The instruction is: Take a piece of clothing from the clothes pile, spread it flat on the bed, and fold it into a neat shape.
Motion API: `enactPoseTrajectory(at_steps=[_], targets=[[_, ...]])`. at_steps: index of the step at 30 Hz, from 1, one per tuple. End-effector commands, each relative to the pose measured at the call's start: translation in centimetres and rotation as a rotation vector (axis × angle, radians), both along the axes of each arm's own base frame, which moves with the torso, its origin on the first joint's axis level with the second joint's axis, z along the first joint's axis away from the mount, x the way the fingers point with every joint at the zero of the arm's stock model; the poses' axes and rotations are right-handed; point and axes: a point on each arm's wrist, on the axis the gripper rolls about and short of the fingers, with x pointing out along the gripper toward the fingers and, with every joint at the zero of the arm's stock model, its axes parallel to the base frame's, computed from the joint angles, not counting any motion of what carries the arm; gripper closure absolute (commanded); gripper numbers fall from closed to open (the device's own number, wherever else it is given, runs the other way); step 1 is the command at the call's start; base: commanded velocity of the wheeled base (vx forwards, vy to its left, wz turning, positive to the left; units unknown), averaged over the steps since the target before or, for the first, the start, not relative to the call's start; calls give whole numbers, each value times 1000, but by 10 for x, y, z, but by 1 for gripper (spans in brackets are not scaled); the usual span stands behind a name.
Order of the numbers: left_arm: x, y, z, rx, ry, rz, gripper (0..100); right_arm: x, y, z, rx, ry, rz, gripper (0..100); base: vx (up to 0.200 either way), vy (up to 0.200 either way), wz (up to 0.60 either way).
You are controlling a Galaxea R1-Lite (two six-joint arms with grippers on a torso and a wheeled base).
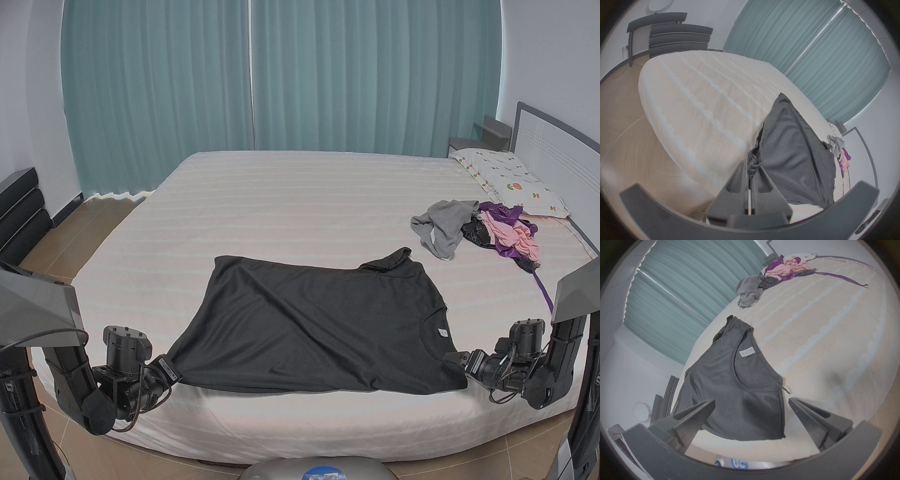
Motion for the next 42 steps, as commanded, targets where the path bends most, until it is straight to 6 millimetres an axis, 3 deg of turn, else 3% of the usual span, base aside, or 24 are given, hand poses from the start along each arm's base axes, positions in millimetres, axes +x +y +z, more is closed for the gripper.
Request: enactPoseTrajectory(at_steps=[1, 2, 3, 10, 21, 35, 42], targets=[[0, 0, 0, 0, 0, 0, 100, 6, 3, -10, 1, 12, 11, 0, 0, 0, 0], [0, 0, 0, 0, 0, 0, 100, 6, 3, -10, 1, 11, 13, 0, 0, 0, 0], [0, 0, 0, 0, 0, 0, 100, 6, 3, -10, 1, 11, 13, 100, 0, 0, 0], [0, 0, -2, 2, 6, 2, 100, 15, 4, -4, -1, -33, 8, 100, 0, 0, 0], [9, 3, 1, -16, -37, 29, 100, 52, 2, 22, 41, -200, -30, 100, 0, 0, 0], [20, 3, -2, -52, -53, 65, 100, 139, 14, 38, 32, -285, -39, 100, 0, 0, 0], [20, 3, -2, -52, -51, 64, 100, 166, 24, 27, 12, -276, -51, 100, 0, 0, 0]])
